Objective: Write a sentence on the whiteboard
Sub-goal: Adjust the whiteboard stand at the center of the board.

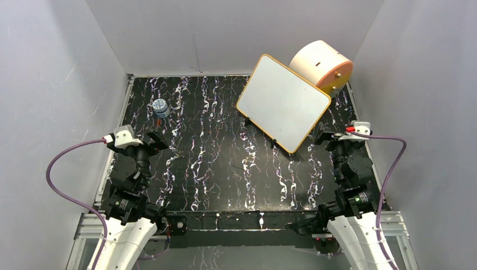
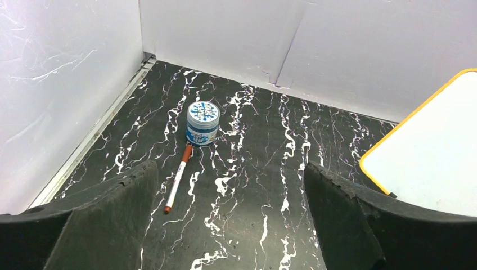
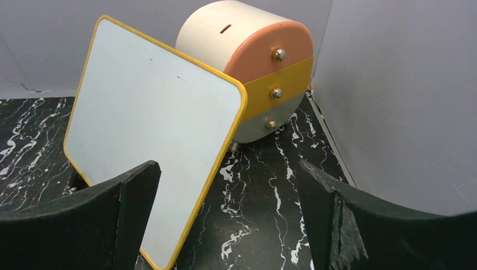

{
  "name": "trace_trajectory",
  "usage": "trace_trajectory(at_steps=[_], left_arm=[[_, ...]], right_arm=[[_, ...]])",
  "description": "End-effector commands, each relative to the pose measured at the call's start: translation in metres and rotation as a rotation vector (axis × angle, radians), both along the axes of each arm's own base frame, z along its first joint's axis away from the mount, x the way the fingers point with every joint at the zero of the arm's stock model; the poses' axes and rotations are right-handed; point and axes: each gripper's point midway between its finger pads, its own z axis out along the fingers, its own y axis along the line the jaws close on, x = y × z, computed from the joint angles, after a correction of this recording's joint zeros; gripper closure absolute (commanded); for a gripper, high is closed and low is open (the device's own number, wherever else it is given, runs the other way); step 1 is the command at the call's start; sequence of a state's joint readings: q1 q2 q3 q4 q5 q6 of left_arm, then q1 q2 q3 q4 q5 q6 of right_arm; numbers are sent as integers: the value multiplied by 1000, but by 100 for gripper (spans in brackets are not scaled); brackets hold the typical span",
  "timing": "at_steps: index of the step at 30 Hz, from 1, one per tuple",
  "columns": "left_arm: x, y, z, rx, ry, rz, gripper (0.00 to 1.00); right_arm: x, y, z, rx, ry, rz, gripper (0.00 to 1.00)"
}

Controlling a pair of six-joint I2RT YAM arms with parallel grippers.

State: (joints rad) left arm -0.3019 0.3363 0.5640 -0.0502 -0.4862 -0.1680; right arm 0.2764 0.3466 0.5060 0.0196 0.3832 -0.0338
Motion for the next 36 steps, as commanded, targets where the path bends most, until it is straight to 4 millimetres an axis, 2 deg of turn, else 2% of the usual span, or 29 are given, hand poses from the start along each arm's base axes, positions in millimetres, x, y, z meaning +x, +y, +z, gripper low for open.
trace_trajectory(at_steps=[1, 6, 9, 12, 17, 23, 25, 27, 29, 32, 36], left_arm=[[-4, 1, 12, -15, -56, -6, 2], [-6, -1, 9, -8, -57, -20, 2], [-6, -5, 10, -6, -57, -44, 2], [-6, -8, 10, -9, -62, -65, 2], [-8, -11, 11, -22, -78, -85, 2], [-4, -16, 10, -54, -77, -96, 2], [-2, -24, 3, -36, -59, -138, 2], [-2, -34, 9, -10, -84, -203, 2], [-3, -41, 7, 13, -90, -248, 2], [-3, -42, 4, 22, -84, -252, 2], [-1, -39, 2, 17, -76, -232, 2]], right_arm=[[1, 4, 18, 26, -68, 17, 1], [0, 28, 22, 1, -84, 156, 1], [4, 36, 19, 15, -63, 190, 1], [10, 37, 8, 102, -4, 176, 1], [14, 51, -2, 128, 86, 230, 1], [26, 69, -41, 139, 264, 290, 3], [33, 73, -57, 151, 341, 287, 5], [41, 77, -69, 164, 406, 276, 7], [48, 79, -77, 177, 448, 244, 8], [54, 86, -86, 161, 482, 177, 9], [52, 106, -98, 106, 515, 62, 9]])
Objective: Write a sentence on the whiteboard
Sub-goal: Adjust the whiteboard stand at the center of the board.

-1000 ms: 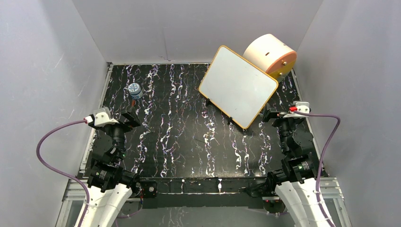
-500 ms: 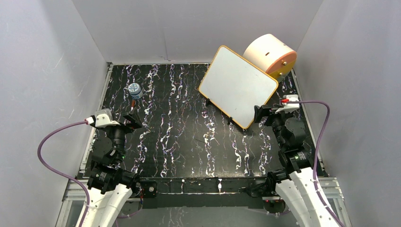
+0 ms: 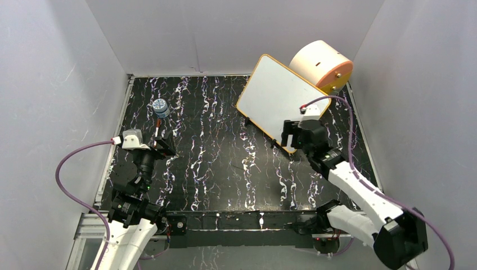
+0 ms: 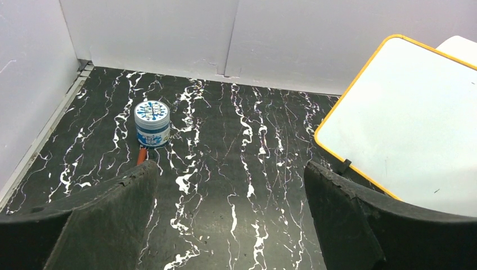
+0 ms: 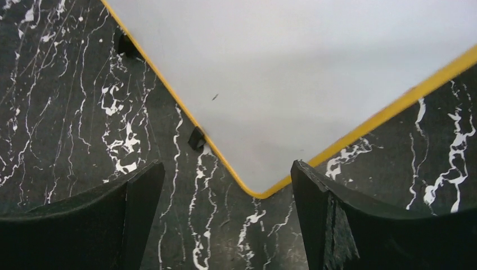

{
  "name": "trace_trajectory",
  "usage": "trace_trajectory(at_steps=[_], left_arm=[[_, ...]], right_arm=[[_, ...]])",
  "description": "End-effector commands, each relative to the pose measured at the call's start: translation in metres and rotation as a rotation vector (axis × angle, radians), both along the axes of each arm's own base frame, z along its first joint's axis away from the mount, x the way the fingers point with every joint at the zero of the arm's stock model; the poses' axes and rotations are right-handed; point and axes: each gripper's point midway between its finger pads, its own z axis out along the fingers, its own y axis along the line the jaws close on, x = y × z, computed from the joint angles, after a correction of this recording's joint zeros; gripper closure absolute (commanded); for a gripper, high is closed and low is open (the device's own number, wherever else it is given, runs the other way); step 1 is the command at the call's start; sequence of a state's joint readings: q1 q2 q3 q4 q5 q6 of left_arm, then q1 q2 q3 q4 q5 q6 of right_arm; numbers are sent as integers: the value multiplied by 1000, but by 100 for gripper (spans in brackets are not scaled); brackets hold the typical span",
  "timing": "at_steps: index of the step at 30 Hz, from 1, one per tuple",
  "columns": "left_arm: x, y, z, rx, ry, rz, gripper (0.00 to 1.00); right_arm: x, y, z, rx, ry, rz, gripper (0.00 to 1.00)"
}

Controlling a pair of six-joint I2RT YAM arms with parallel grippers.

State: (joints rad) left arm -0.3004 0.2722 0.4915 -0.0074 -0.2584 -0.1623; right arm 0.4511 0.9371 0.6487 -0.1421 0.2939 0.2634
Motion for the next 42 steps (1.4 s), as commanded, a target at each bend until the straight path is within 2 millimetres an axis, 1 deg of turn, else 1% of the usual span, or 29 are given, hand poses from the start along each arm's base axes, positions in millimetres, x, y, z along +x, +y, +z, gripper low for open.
trace_trajectory(at_steps=[1, 4, 9, 12, 15, 17, 21, 24, 27, 33, 38, 42], left_arm=[[1, 0, 10, 4, -38, -5, 2], [0, -1, 10, 1, -39, -8, 2], [-1, -4, 11, 4, -44, -25, 2], [-3, -4, 12, 2, -50, -28, 2], [-2, -4, 10, 2, -44, -23, 2], [-3, -4, 10, -1, -44, -22, 2], [-3, -5, 10, -3, -46, -27, 2], [-3, -5, 10, -1, -44, -28, 2], [-3, -4, 9, -1, -41, -24, 2], [-3, -6, 8, 0, -40, -30, 2], [-3, -6, 8, 0, -37, -31, 2], [-2, -6, 7, 1, -34, -32, 2]], right_arm=[[6, 18, 25, -42, -73, -150, 9], [1, 35, 18, -66, -56, -208, 9], [-1, 65, -5, -46, 0, -260, 10], [0, 74, -24, -26, 46, -322, 13], [3, 79, -44, -34, 95, -376, 20], [3, 78, -57, -48, 120, -420, 25], [9, 79, -74, -48, 122, -485, 37], [12, 78, -86, -68, 118, -523, 40], [15, 73, -94, -80, 98, -570, 46], [25, 75, -107, -99, 91, -596, 49], [38, 75, -115, -93, 92, -614, 50], [47, 69, -122, -96, 94, -642, 51]])
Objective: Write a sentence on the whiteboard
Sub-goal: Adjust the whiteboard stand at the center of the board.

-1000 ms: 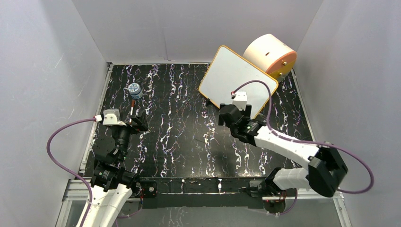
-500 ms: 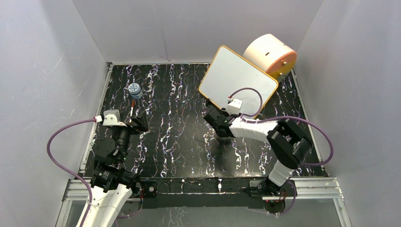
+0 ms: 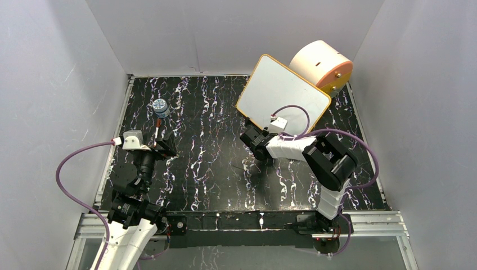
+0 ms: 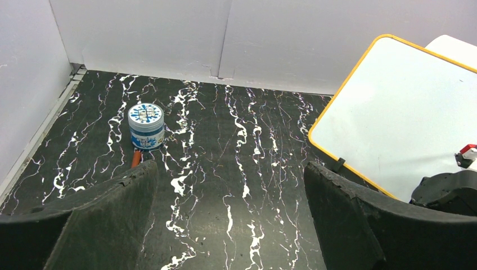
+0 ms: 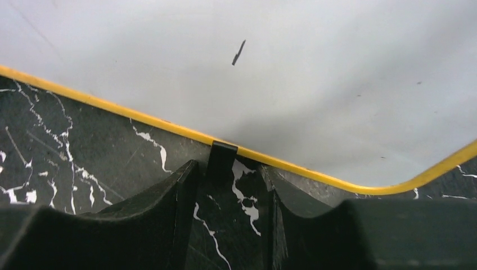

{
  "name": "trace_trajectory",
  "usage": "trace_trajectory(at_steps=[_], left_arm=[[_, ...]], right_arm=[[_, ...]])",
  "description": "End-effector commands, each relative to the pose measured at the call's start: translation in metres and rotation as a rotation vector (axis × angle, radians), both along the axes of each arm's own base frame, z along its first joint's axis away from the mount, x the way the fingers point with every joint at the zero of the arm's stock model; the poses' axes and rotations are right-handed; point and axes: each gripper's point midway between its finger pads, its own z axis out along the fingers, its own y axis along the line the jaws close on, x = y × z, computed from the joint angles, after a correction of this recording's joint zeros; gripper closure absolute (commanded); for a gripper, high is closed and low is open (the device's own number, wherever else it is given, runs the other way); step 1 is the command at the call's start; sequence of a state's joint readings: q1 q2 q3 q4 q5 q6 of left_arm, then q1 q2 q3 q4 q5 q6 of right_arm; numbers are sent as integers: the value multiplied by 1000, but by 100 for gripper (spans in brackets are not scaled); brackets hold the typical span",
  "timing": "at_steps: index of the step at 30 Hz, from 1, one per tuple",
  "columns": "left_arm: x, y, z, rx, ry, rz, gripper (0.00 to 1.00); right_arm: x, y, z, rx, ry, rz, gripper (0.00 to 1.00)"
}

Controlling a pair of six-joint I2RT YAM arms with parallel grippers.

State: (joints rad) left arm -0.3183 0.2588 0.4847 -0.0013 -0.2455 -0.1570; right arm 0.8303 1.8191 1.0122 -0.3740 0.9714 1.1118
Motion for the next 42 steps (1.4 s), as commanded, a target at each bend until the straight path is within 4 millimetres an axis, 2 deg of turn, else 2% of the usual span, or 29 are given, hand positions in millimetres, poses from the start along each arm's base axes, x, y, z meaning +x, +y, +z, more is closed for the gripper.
trace_trajectory(at_steps=[1, 4, 8, 11, 13, 17, 24, 31, 42], left_arm=[[0, -1, 5, 0, -21, -3, 2], [0, -1, 5, -1, -20, -3, 2], [1, -1, 5, 0, -18, -4, 2], [1, -2, 4, 2, -17, -7, 2], [1, -3, 4, 4, -14, -11, 2], [2, -3, 3, 7, -12, -15, 2], [5, -4, 0, 20, 3, -15, 2], [8, -2, -4, 35, 26, -1, 2], [9, 6, -5, 47, 35, 45, 2]], right_arm=[[26, 0, 12, 21, -91, -60, 51], [33, -1, 8, 13, -94, -51, 51], [35, -3, 1, -2, -85, -26, 58], [31, -4, -4, -11, -67, 15, 70], [27, -6, -8, -11, -53, 38, 82], [17, -12, -13, -14, -35, 85, 100], [-1, 0, -14, 38, -18, 301, 100], [-28, 14, -16, 55, 34, 537, 100], [-59, 55, 0, 109, 21, 959, 100]])
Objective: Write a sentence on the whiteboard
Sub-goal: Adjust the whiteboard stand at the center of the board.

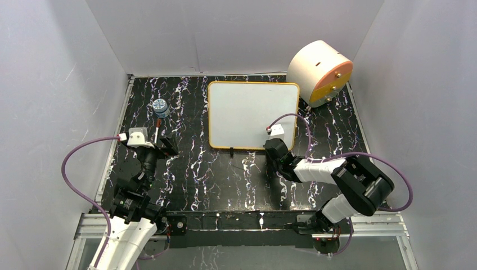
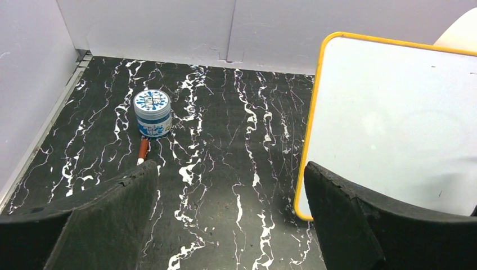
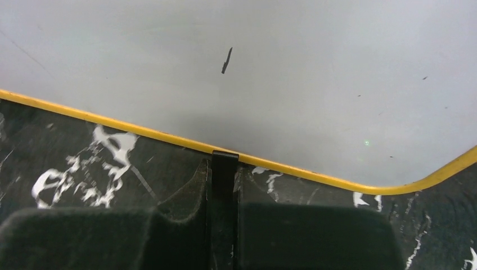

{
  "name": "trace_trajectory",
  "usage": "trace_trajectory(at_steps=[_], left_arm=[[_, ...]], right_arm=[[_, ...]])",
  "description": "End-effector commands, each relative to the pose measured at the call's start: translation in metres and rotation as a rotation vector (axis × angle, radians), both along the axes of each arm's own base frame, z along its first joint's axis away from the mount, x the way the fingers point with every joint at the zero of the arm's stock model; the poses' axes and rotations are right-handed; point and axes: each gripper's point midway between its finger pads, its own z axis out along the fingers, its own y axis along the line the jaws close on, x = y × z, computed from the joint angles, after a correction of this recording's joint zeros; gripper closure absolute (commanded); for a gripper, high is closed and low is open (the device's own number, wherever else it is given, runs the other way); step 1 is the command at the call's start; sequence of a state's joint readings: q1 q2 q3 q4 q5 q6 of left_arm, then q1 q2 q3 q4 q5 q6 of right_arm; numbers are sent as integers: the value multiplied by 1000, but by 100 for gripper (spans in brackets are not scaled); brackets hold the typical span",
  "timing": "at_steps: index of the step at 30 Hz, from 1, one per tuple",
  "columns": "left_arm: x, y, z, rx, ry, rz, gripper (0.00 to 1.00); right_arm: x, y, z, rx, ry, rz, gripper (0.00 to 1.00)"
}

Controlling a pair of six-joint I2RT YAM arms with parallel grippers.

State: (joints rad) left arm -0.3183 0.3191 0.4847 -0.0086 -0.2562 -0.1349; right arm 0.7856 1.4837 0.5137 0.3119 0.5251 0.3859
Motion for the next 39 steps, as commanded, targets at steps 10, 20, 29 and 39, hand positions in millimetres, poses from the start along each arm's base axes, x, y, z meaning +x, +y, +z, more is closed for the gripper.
trace_trajectory(at_steps=[10, 20, 29, 39], left_arm=[[0, 12, 9, 8, -24, 68, 2], [8, 22, 1, 13, 20, 137, 2], [20, 27, -21, 46, 139, 178, 2], [44, 52, -45, 31, 299, 267, 2]], right_arm=[[-23, 59, 11, 38, -4, 435, 100], [-12, 70, 13, 7, -39, 497, 96], [-14, 70, 20, 24, -54, 519, 53], [-23, 60, 59, 117, -121, 473, 28]])
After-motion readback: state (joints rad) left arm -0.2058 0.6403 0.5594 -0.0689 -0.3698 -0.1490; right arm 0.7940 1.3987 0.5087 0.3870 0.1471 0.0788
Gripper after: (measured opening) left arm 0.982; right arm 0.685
